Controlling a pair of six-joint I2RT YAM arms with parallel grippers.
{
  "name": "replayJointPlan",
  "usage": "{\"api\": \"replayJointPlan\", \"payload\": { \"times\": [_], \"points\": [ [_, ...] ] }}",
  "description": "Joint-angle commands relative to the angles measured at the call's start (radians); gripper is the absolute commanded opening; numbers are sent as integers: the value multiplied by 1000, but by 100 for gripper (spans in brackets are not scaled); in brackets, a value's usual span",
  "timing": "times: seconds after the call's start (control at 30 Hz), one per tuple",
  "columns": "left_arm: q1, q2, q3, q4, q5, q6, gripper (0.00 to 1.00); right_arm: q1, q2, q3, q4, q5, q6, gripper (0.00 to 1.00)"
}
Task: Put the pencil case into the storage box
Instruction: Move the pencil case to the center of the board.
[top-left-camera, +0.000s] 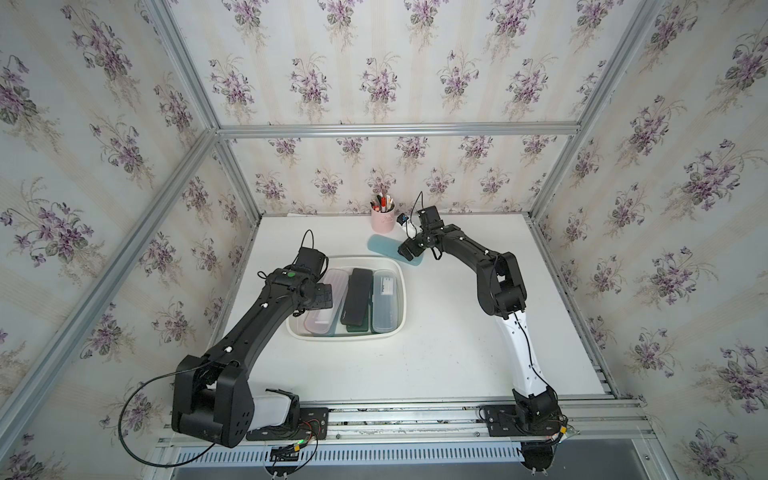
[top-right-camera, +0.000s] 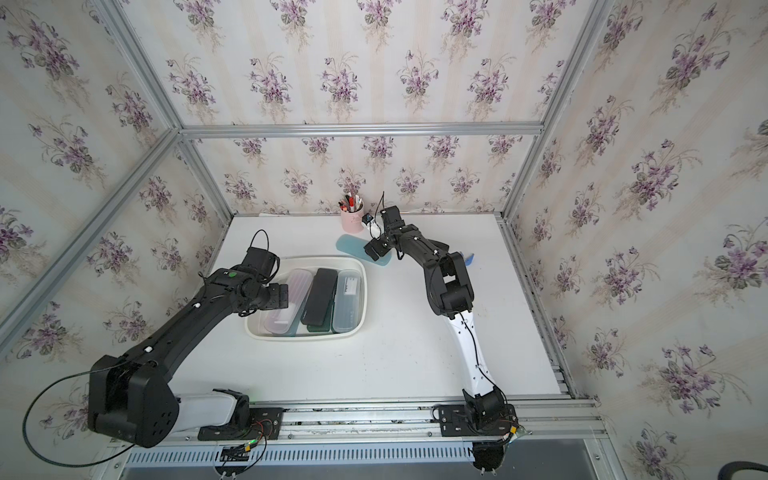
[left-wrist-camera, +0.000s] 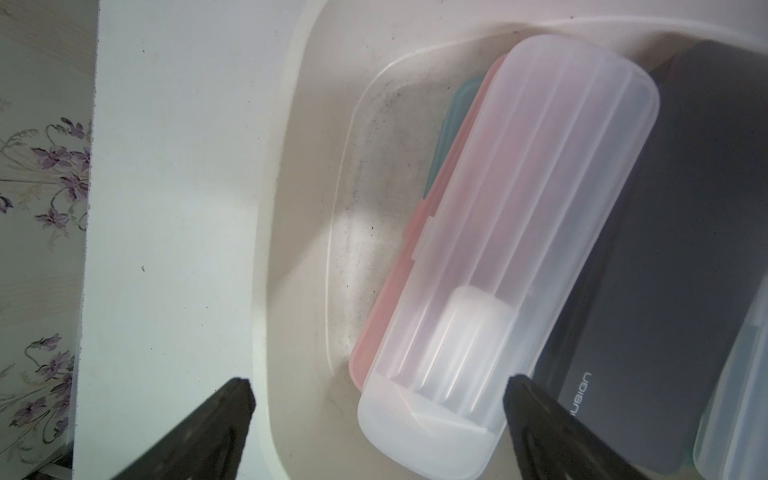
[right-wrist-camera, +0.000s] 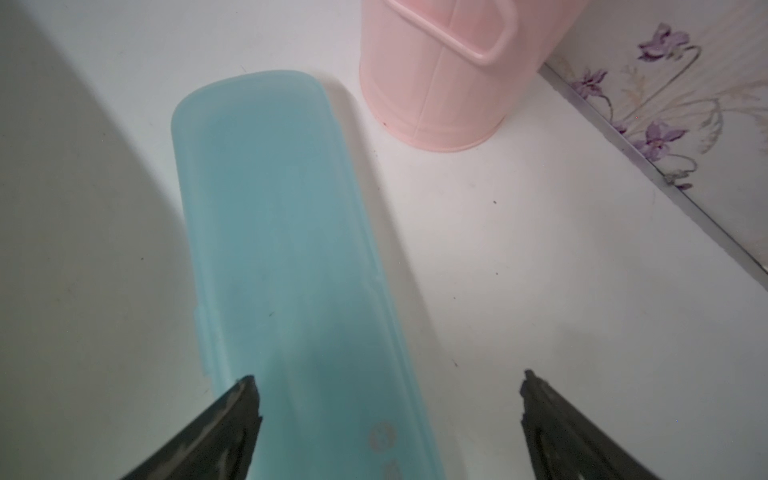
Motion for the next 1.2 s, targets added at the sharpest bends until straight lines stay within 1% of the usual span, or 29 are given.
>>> {"api": "replayJointPlan", "payload": {
  "times": [0.0,0.1,0.2,0.47,0.53,0.63,0.7,0.77,0.93,1.17],
  "points": [
    [1,-2,5,-1,-14,9,99,-6,49,36,-134,-22,-3,100],
    [0,-2,6,1,-15,9,99,-7,34,5,-134,-37,17,99],
    [1,-1,6,2,-13,8,99,-14,-20,-42,-112,-58,41,99],
    [1,3,4,11,-7,12,99,-18,-45,-96,-131,-79,47,97],
    [1,7,4,11,-5,12,99,-17,-39,-96,-136,-76,48,94],
    [1,9,3,14,-5,13,99,-18,-33,-90,-141,-64,56,84],
    [1,8,3,15,-7,14,99,-18,-46,-109,-125,-54,67,76],
    [1,8,3,14,-7,14,99,-18,-65,-140,-111,-47,83,73],
    [0,4,1,14,-4,13,99,-20,-142,-277,-74,-12,122,71],
    [1,-5,-1,18,8,15,99,-20,-382,-657,32,38,219,71]
  ]
}}
